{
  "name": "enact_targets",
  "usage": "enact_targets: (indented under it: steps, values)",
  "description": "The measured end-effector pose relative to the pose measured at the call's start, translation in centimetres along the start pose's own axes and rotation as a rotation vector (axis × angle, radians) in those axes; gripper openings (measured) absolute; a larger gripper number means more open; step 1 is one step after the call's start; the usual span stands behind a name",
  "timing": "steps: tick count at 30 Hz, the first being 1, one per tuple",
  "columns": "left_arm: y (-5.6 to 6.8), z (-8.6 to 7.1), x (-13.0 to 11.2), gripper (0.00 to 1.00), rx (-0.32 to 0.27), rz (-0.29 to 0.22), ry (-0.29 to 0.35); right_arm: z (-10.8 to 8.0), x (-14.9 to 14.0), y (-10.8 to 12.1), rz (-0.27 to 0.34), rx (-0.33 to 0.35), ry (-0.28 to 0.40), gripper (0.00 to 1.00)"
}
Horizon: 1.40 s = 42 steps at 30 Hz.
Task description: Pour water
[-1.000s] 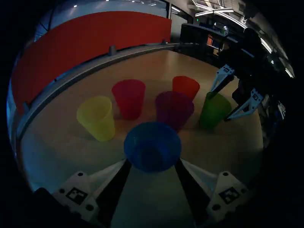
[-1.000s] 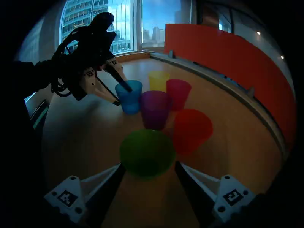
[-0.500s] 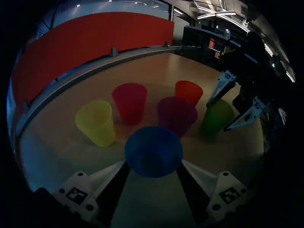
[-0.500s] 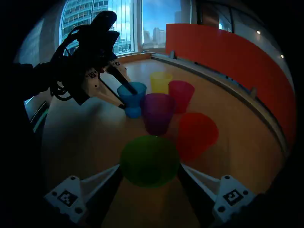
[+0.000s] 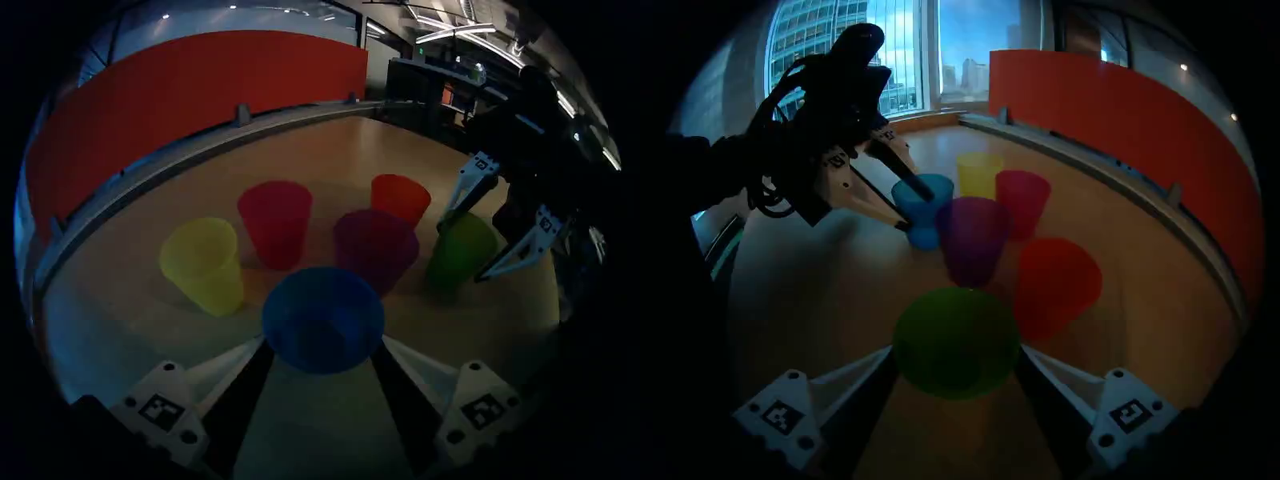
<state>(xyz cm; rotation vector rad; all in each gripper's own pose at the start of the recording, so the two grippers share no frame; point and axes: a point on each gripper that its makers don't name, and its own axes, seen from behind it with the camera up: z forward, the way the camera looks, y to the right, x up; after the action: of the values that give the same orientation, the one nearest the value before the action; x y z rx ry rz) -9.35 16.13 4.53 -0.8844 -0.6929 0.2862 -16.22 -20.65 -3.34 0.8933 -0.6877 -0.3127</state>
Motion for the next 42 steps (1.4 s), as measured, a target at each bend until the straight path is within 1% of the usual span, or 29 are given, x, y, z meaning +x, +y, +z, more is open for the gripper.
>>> enact_targets:
  steps: [5, 10, 11, 13, 14, 20, 24, 27, 32, 35, 42]
  values:
    - [-0.1, 0.1, 0.3, 0.82, 0.010, -0.005, 0.018, 0.0, 0.0, -0.1, 0.001, 0.000, 0.004, 1.00]
    - [-0.1, 0.0, 0.3, 0.81, 0.007, -0.020, 0.032, 0.1, 0.0, -0.1, 0.004, 0.000, 0.009, 0.99]
    - [0.0, 0.0, 0.3, 0.81, 0.005, -0.024, 0.033, 0.1, 0.0, -0.1, 0.004, 0.000, 0.009, 0.98]
    - [0.0, -0.1, 0.3, 0.81, 0.001, -0.030, 0.036, 0.2, 0.0, -0.2, 0.004, 0.000, 0.012, 0.91]
    - [0.0, -0.2, 0.3, 0.81, -0.001, -0.033, 0.037, 0.2, 0.0, -0.2, 0.004, 0.000, 0.013, 0.90]
    - [-0.2, -0.6, 0.4, 0.81, 0.011, -0.025, 0.048, 0.1, 0.2, -0.6, 0.005, 0.012, 0.030, 0.89]
    - [-0.1, -1.1, 0.8, 0.81, 0.015, -0.021, 0.063, -0.3, 1.3, -0.5, 0.011, 0.011, 0.060, 0.89]
    - [0.1, -1.7, 1.2, 0.81, 0.014, -0.019, 0.080, -0.8, 2.0, -0.4, 0.013, 0.006, 0.080, 0.89]
    - [0.1, -3.0, 2.5, 0.81, 0.034, -0.003, 0.128, -1.6, 3.0, -0.1, 0.004, -0.011, 0.108, 0.89]
    - [0.1, -4.0, 3.6, 0.81, 0.048, 0.001, 0.163, -2.1, 3.7, 0.0, 0.002, -0.021, 0.129, 0.89]
    - [0.3, -6.5, 5.9, 0.81, 0.068, -0.013, 0.258, -3.5, 5.5, 0.1, -0.002, -0.044, 0.187, 0.89]
